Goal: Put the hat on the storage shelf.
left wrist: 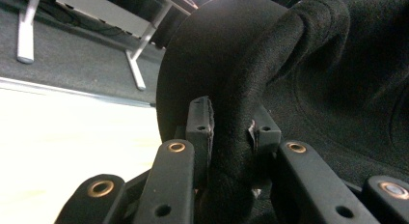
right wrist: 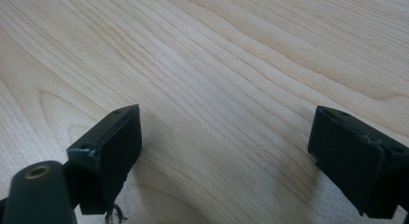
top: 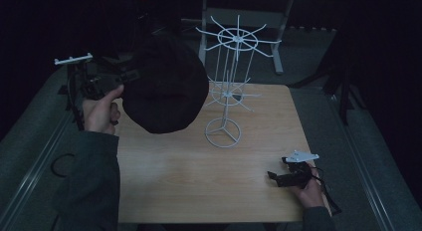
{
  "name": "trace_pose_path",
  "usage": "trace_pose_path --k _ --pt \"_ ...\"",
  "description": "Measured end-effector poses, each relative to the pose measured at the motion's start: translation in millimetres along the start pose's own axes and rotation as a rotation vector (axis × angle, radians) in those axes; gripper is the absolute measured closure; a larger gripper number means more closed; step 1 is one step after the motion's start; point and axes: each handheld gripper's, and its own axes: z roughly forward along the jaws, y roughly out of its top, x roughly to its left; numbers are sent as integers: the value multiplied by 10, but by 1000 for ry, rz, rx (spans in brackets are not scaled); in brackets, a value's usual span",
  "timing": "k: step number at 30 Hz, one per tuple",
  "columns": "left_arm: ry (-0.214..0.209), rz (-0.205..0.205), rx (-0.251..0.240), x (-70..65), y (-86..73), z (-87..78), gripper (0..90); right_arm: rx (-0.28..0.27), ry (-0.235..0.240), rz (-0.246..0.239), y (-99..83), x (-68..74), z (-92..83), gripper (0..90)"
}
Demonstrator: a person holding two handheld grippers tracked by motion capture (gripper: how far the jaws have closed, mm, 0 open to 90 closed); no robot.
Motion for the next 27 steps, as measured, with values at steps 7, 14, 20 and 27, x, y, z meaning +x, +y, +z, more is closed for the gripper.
trace_pose_path --k 7,14,20,27 --pt "-12 2 -13 -72 29 -1 766 0 0 0 0 0 0 116" --pt "-23 -2 -34 -141 30 -4 764 0 -1 1 0 0 0 118" --pt "-35 -12 -46 -180 29 -5 763 -1 -1 2 0 0 0 118" --pt "-42 -20 -54 -228 21 26 762 -1 -1 1 0 -1 0 119"
